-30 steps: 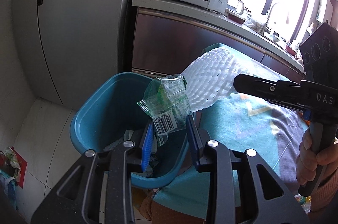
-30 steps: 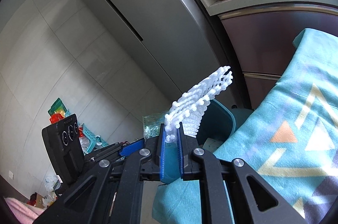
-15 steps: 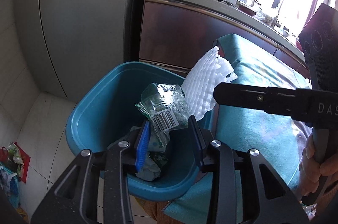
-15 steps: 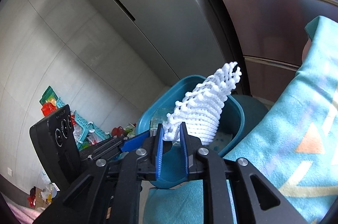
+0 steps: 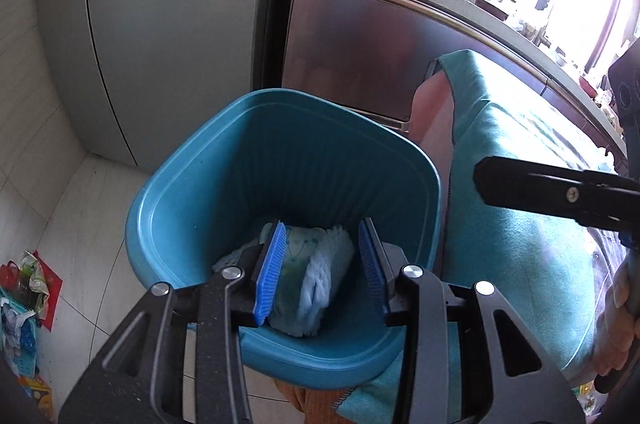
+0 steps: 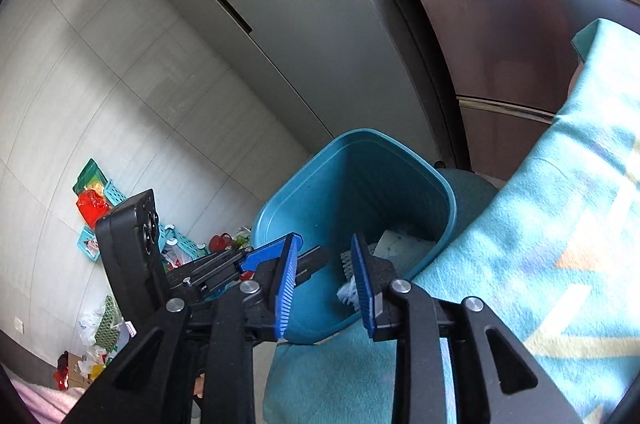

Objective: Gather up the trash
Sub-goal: 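Open both tools to drop the packet and foam net into the bin, then move both open tools back over the remaining trash on the table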

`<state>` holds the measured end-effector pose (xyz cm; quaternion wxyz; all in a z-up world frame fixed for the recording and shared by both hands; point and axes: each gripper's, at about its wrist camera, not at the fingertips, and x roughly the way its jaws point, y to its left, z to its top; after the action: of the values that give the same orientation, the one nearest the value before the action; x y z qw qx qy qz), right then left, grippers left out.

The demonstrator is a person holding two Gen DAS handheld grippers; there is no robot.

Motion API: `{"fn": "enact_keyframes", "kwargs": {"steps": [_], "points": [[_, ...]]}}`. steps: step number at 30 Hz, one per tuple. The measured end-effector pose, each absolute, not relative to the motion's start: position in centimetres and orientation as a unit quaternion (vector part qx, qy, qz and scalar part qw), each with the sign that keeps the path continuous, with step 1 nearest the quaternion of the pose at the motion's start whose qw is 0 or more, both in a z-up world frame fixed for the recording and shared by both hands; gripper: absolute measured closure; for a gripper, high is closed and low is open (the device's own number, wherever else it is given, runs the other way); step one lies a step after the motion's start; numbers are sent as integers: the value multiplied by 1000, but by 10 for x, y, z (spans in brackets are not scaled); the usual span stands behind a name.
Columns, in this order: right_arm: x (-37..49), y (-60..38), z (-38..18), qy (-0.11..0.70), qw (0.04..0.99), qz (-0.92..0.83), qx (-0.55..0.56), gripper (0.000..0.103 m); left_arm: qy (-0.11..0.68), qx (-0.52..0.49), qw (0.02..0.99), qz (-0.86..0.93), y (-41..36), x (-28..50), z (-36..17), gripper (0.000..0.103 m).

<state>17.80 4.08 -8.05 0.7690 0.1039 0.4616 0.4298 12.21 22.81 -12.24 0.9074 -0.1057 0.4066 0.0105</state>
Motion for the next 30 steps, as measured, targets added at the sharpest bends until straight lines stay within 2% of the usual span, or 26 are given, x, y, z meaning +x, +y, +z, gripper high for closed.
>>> {"fn": "enact_keyframes", "kwargs": {"steps": [5, 9, 19, 30], "points": [[169, 24, -73, 448, 775, 431, 111, 72, 385, -103, 917, -3, 221, 113, -107, 65], [156, 4, -61, 428, 786, 431, 116, 65, 359, -98, 928, -31, 209, 101, -88, 61], [123, -80, -40, 374, 834, 383, 136, 64, 313, -67, 936, -144, 139, 84, -49, 58], [81, -204, -39, 340, 886, 261, 176, 64, 318, -15, 913, -256, 29, 79, -44, 57]]}}
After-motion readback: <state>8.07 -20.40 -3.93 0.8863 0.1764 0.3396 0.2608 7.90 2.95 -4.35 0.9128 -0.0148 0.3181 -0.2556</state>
